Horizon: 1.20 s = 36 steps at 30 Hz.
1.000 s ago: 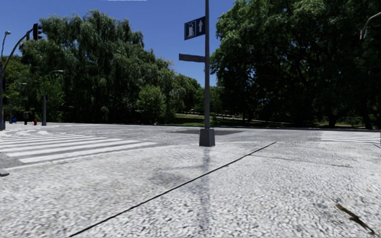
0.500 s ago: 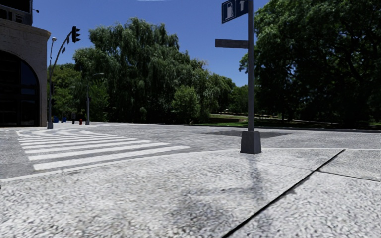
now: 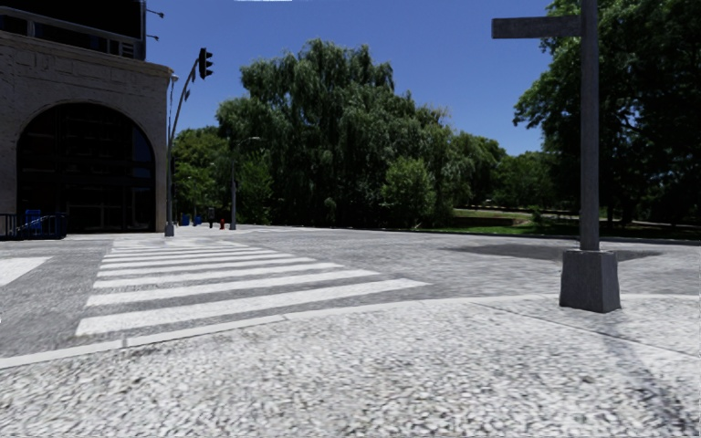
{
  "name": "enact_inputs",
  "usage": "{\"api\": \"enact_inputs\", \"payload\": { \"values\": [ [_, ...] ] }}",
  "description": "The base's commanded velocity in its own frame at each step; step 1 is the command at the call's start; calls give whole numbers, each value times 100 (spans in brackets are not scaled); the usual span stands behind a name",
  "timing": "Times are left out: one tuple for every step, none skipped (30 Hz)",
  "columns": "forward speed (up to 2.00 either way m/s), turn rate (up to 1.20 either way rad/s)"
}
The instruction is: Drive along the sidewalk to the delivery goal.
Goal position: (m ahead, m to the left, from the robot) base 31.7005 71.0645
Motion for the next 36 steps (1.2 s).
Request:
{"api": "enact_inputs", "payload": {
  "values": [
    [195,50],
    [195,50],
    [195,50],
    [195,50],
    [195,50],
    [195,50],
    [195,50],
    [195,50],
    [195,50],
    [195,50],
    [195,50],
    [195,50],
    [195,50],
    [195,50],
    [195,50],
    [195,50],
    [195,50],
    [195,50],
    [195,50],
    [195,50],
    [195,50],
    [195,50],
    [195,50],
    [195,50],
    [195,50],
    [195,50],
    [195,50],
    [195,50],
    [195,50],
    [195,50],
    [195,50],
    [195,50],
    [195,50],
    [195,50],
    [195,50],
    [195,50]
  ]
}}
